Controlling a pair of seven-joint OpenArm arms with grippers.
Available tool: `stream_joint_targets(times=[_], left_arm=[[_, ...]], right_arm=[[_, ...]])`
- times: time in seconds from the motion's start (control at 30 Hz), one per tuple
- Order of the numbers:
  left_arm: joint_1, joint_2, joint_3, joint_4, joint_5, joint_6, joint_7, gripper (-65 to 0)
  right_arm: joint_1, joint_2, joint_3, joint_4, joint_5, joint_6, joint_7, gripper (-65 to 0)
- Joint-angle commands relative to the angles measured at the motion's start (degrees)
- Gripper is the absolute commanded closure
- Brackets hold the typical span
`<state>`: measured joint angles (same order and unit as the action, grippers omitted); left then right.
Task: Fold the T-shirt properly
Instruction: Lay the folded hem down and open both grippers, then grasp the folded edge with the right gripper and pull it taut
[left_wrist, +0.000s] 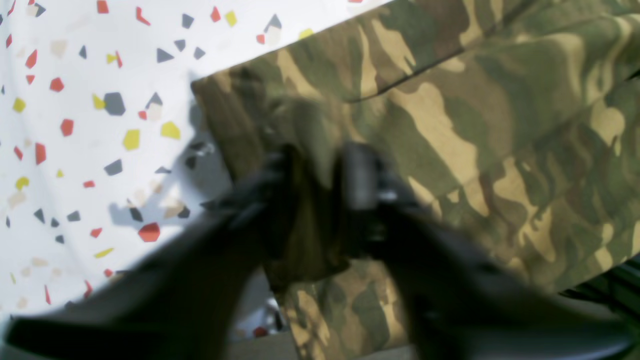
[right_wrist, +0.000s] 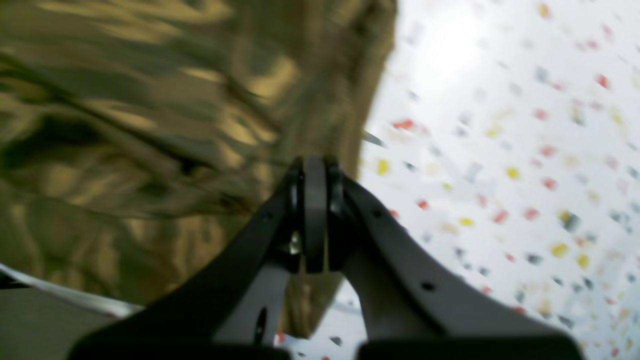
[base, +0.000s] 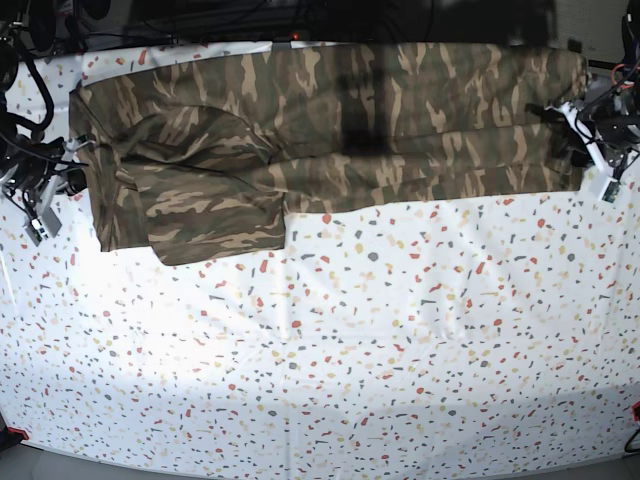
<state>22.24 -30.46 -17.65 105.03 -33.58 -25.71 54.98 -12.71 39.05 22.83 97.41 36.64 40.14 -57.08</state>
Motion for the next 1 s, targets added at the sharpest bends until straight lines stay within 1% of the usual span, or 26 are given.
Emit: stream_joint_targets(times=[0.0,0.03,0.1,0.17,0.2,0.27,0.33,0.37,0.43,0.5,0.57,0.63,0.67,0.7,0.73,0.8,0.83,0.9,0.97], left_arm=[[-0.2,-1.0,-0.7,0.9,-0.3,-0.1,-0.5,-26.4],[-0.2,-1.0,-0.7,0.9,-0.3,-0.1,-0.5,-28.9],[-0.2,-1.0,-0.7,0.9,-0.3,-0.1,-0.5,-30.1],[-0.2,-1.0,-0.7,0.9,-0.3,-0.1,-0.6,-30.1],[-0.2,-1.0,-0.7,0.9,-0.3,-0.1,-0.6,-30.1],[-0.2,-1.0,-0.7,0.9,-0.2,-0.1,-1.9,-30.1],[-0.2,-1.0,-0.6,0.9,1.8,-0.1,-4.9,-30.1],[-0.2,-1.0,-0.6,0.9,3.4,-0.1,-6.6,-30.1],[-0.2,-1.0,-0.6,0.9,6.3,0.0,-9.2,-30.1],[-0.2,-1.0,-0.6,0.9,6.1,0.0,-9.8,-30.1],[-0.1,-0.2,-0.6,0.9,3.1,0.0,-8.7,-30.1],[-0.2,1.8,-0.6,0.9,-0.1,-0.1,-6.9,-30.1],[-0.2,3.2,-0.6,0.9,-0.5,-0.1,-7.0,-30.1],[-0.2,4.8,-0.6,0.9,-0.3,-0.2,-7.7,-30.1],[-0.2,6.4,-0.6,0.9,0.3,-0.3,-8.9,-30.1],[-0.2,9.4,-0.6,0.9,2.4,-0.7,-10.9,-30.1],[-0.2,10.8,-0.6,0.9,3.2,-0.7,-11.1,-30.1],[-0.2,12.9,-0.6,0.9,3.7,-0.7,-10.8,-30.1],[-0.2,13.8,-0.6,0.9,3.6,-0.7,-10.4,-30.1]], right_arm=[[0.5,1.4,0.5,0.9,1.4,-0.1,0.7,0.0],[0.5,1.4,0.5,0.9,2.1,-0.1,0.7,0.0],[0.5,1.4,0.5,0.9,2.9,-0.1,0.7,0.0],[0.5,1.4,0.5,0.9,3.0,-0.1,1.9,-6.9],[0.5,1.4,0.5,0.9,3.0,-0.1,3.7,-10.8],[0.5,1.4,0.5,0.9,3.0,-0.1,9.4,-17.6],[0.5,1.4,0.5,0.9,3.0,-0.1,16.6,-24.5],[1.1,0.9,0.5,0.9,2.9,-0.1,18.7,-28.0],[3.2,-0.7,0.5,0.8,2.8,-0.1,19.0,-31.9],[5.9,-3.2,0.5,0.8,3.0,-0.1,18.9,-32.0],[8.5,-6.2,0.3,0.6,3.0,-0.1,16.9,-31.9],[10.9,-9.1,0.0,-0.2,1.4,-0.1,13.2,-31.9],[12.1,-10.3,-0.3,-1.2,-0.9,-0.1,12.7,-31.9],[13.3,-11.1,-0.9,-2.7,-2.8,-0.1,13.1,-31.9],[14.7,-11.7,-1.7,-4.9,-3.5,-0.1,13.7,-31.9],[18.5,-12.7,-3.7,-11.0,-3.5,-0.1,13.7,-31.9],[20.8,-13.0,-4.6,-14.6,-3.5,-0.1,13.5,-31.9],[25.7,-13.4,-6.1,-22.1,-3.5,-0.1,13.0,-31.9],[30.7,-13.9,-7.2,-28.9,-3.5,-0.1,12.0,-31.9]])
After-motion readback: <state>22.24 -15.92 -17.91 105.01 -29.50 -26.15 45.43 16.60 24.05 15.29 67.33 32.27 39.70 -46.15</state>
